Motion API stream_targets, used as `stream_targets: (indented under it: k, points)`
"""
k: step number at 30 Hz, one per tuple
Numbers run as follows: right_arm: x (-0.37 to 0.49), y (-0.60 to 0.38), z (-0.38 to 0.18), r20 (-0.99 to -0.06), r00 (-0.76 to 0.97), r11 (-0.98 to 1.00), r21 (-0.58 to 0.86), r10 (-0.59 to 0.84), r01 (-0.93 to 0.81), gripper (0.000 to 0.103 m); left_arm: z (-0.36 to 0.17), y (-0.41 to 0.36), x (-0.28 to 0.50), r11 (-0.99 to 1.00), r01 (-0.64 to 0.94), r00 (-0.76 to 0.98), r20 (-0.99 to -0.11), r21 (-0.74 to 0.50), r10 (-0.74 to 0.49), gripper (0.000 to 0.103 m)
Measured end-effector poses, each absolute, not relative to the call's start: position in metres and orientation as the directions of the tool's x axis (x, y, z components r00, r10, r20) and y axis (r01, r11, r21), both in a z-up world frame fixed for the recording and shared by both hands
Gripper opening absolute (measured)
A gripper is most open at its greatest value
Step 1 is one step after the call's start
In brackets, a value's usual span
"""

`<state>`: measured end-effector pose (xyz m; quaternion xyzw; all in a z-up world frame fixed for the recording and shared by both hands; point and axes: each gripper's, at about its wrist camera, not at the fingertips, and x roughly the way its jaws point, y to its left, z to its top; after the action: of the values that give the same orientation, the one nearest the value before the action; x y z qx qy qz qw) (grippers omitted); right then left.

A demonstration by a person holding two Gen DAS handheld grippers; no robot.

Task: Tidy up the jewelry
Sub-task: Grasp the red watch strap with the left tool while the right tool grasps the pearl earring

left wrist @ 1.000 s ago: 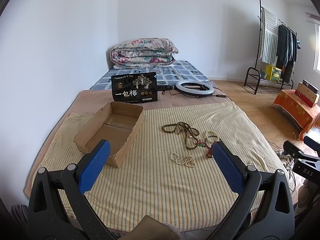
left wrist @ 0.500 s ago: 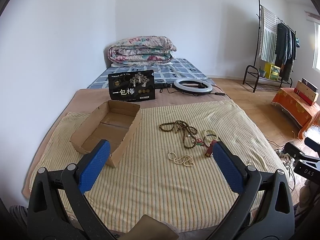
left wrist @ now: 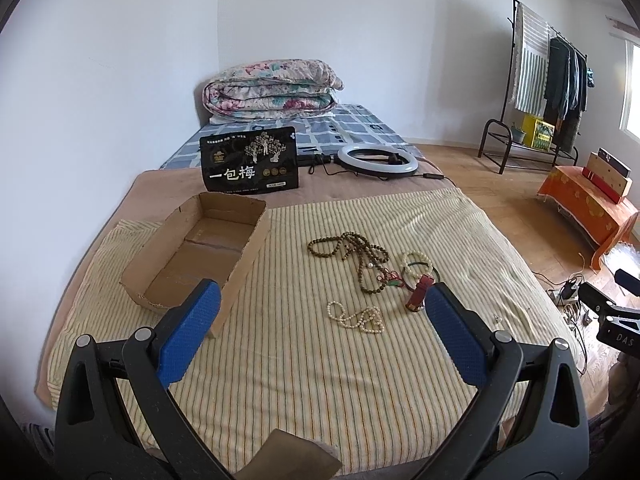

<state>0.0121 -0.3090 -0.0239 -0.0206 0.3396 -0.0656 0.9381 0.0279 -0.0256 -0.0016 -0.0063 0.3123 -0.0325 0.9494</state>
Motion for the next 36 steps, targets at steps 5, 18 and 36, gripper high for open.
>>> stream_targets:
  k: [5, 18, 36]
  points:
    - [0.027, -0.322, -0.035, -0.659, 0.747, 0.996, -0.034, -0.084, 0.082, 0.103, -0.009, -0.028, 0.050, 0.993, 0.105, 0.760, -0.640, -0.048, -0.111, 0.103]
    - [0.064, -0.342, -0.103, -0.744, 0.668, 0.999, 0.003, -0.034, 0.054, 0.097, -0.057, -0.080, 0.095, 0.948, 0.310, 0.607, -0.752, -0.071, -0.255, 0.096]
    - [0.097, -0.331, -0.166, -0.821, 0.568, 0.992, -0.020, 0.056, -0.126, 0.069, -0.121, -0.135, 0.153, 0.912, 0.410, 0.486, -0.839, -0.029, -0.245, 0.075]
